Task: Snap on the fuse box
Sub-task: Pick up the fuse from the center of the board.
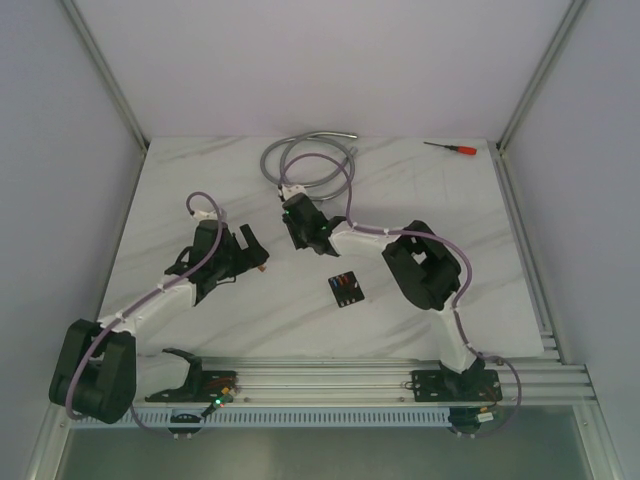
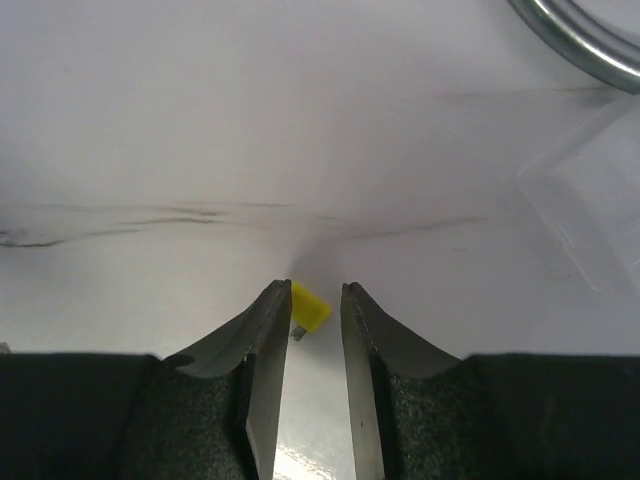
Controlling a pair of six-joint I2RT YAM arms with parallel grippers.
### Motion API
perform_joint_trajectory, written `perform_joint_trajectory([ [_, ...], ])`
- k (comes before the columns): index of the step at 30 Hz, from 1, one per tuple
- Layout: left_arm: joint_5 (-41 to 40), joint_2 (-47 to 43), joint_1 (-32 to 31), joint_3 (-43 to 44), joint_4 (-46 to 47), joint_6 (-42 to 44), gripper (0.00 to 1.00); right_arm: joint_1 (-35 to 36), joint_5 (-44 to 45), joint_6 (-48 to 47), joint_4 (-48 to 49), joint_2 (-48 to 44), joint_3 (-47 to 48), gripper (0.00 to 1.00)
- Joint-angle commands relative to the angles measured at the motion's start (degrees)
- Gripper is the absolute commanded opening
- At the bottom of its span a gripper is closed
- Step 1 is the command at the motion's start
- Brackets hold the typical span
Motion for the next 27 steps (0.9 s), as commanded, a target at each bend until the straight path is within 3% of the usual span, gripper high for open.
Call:
perform_joint_trajectory([
  [1,1.68,-1.12,0.22,-0.92,1.23,-0.57,1.00,-0.16,1.49,0.44,-2.13,-0.49,-1.98,0.32],
  [15,3.31,-1.95,0.19,-0.92,1.49,-1.29,1.00,-3.89,1.09,-2.24,-10.17,-8.17,-11.43,0.27],
  [27,3.86,-2.92,0.18,-1.01,1.55,-1.75,1.00,-9.12,-0.65,-6.94,-13.43,-15.55,-19.90,0.31],
])
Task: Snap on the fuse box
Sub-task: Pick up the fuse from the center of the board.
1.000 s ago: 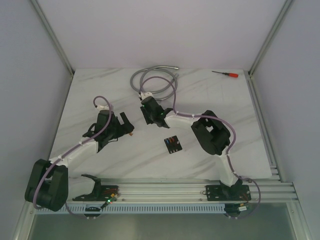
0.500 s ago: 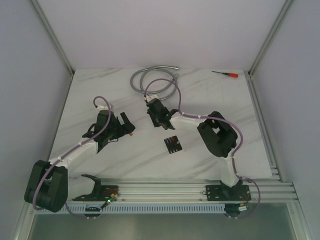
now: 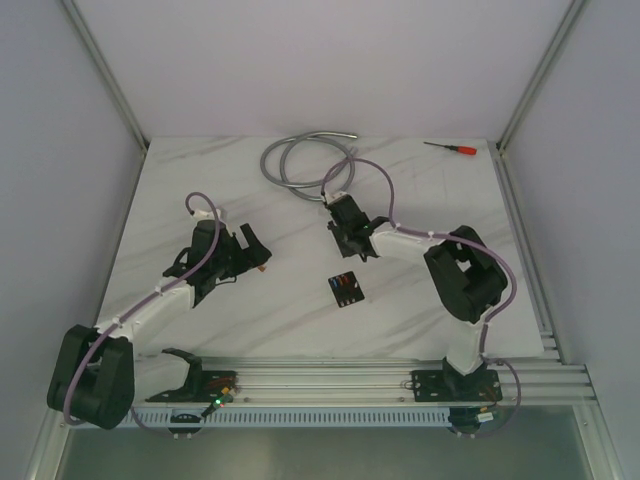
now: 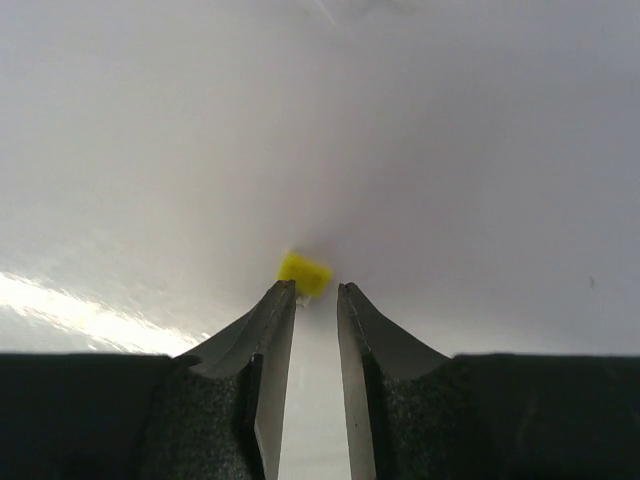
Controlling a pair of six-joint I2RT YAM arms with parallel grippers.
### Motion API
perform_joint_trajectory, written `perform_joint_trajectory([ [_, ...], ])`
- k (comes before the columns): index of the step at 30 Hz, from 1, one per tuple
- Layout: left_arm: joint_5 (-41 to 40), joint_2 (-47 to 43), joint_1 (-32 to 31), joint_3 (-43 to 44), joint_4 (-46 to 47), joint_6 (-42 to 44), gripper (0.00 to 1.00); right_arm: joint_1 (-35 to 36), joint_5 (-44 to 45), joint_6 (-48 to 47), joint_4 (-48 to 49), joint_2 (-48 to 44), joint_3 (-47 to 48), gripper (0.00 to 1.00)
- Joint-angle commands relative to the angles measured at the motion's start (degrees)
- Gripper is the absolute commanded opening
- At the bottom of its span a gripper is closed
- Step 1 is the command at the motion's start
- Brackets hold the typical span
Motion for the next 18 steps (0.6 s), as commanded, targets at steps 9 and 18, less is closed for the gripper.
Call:
perform_joint_trajectory([
  [9,1.29,-1.53,0.20,-0.69,1.14,-0.93,1.00,-1.71,2.29,0.26,-8.43,-4.08,-2.35,0.40],
  [18,1.48,-1.77,0.22,-0.70,1.25,-0.90,1.00,-1.74,-3.19,4.96,-6.52,-1.16,4.24,0.50],
])
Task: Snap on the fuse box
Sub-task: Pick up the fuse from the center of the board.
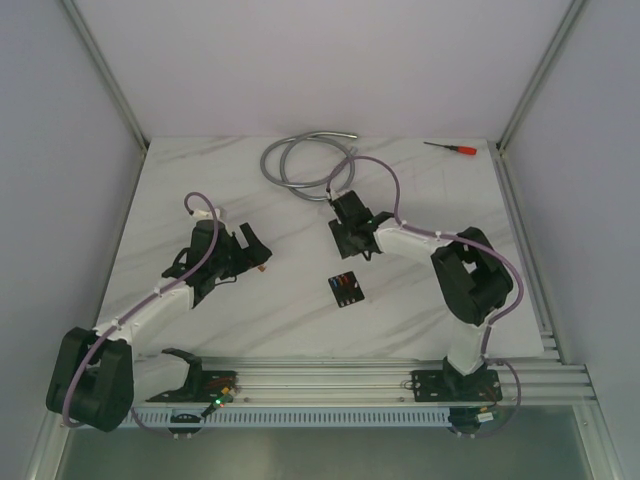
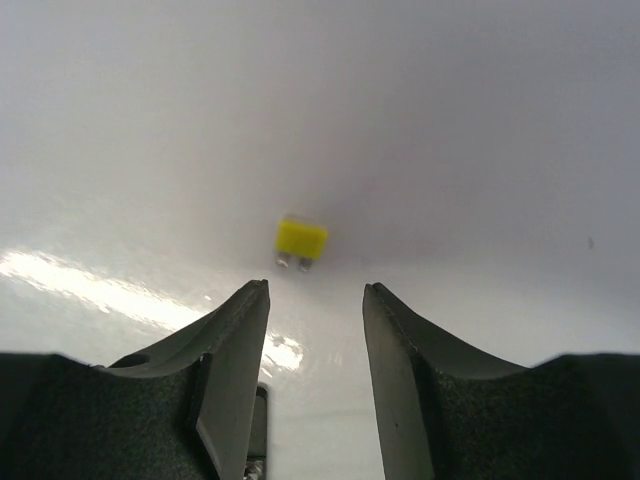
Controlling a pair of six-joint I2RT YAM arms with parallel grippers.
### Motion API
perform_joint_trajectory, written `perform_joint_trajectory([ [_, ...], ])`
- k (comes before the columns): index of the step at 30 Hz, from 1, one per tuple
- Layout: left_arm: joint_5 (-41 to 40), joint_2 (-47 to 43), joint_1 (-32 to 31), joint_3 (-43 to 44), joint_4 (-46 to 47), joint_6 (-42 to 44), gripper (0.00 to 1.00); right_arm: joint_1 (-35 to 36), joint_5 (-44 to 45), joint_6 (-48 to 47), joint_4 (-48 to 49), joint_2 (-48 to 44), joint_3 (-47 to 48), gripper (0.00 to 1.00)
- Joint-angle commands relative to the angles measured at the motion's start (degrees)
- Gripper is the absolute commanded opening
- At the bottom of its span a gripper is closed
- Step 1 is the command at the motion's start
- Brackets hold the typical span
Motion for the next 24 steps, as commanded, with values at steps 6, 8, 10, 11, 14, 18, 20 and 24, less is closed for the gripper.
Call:
perform_joint_trajectory([
  [6,0.90,-1.18,0.24,-0.71,1.23,-0.26,1.00,-0.21,1.24,8.52,-1.65,5.06,8.07,0.49],
  [8,1.02,-1.00,0.23,-0.71,1.25,-0.24,1.00,-0.16,1.61,9.48,-2.68,5.93,8.99,0.49],
  [10,1.03,-0.96,0.22,-0.67,1.28,-0.30,1.00,-0.20,1.76,10.21,-3.35,6.73,9.65,0.48],
  [11,1.06,-1.05,0.23,-0.70,1.29,-0.28,1.00,-0.19,1.62,10.41,-3.52,7.05,9.82,0.48],
  [14,1.07,-1.06,0.23,-0.70,1.33,-0.27,1.00,-0.19,1.48,11.20,-3.77,7.65,10.13,0.47],
  [18,1.19,-1.04,0.23,-0.70,1.36,-0.33,1.00,-0.27,1.35,12.15,-4.54,8.66,10.65,0.43],
  [20,1.28,-1.18,0.23,-0.71,1.33,-0.31,1.00,-0.27,1.26,12.63,-5.36,9.20,10.87,0.42],
  [24,1.32,-1.51,0.23,-0.87,1.34,-0.34,1.00,-0.36,0.73,13.26,-6.49,9.79,10.65,0.39],
])
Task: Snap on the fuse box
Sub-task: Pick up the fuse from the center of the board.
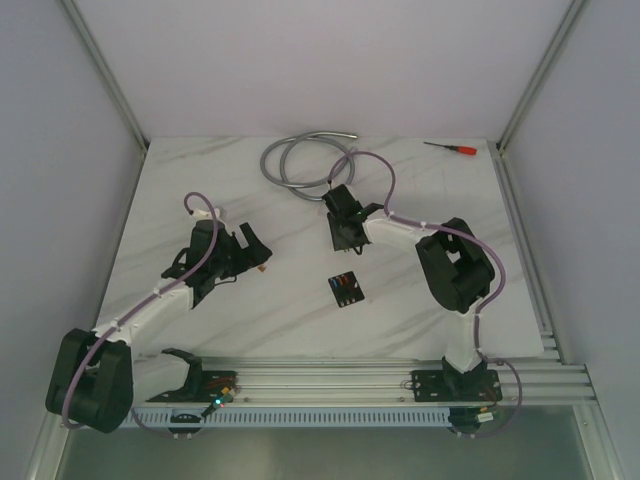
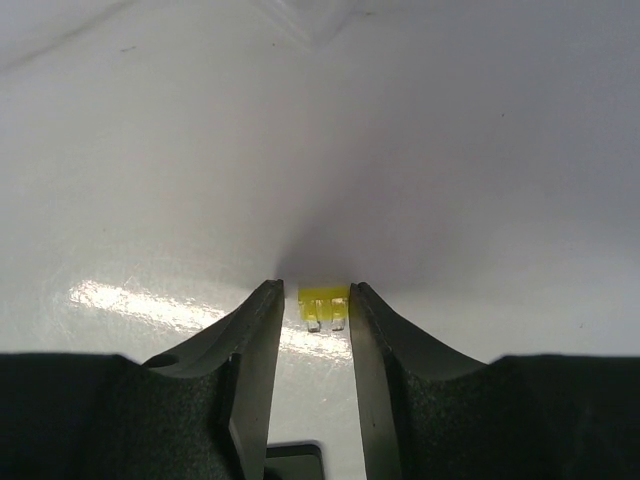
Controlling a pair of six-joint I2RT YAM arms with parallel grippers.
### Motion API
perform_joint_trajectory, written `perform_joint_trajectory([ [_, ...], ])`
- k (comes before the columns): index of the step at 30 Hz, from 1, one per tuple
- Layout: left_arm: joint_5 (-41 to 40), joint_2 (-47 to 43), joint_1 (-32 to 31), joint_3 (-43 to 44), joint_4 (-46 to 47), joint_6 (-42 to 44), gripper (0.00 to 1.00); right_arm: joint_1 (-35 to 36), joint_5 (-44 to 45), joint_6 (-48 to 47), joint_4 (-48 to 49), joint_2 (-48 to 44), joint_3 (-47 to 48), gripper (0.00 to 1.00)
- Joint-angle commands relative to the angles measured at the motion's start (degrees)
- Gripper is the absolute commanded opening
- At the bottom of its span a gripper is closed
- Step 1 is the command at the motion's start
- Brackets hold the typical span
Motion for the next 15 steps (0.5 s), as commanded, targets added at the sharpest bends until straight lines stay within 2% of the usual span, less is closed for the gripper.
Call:
perform_joint_trajectory([
  [1,1.07,-1.28,0.23,-0.90,1.34,-0.41,1.00,-0.30,-0.01,2.06,-3.13,2.10,1.16,0.38],
  [9,2.24,-1.23,0.23,-0.76,1.68,-0.64,1.00,-0.43,-0.12,1.45,-3.29,0.25,-1.01,0.25],
  [15,4.17,-1.82,-0.74,-1.49,4.49,-1.65,0.99,-0.31,-1.44,2.06,-0.59,-5.09,-3.02,0.23],
])
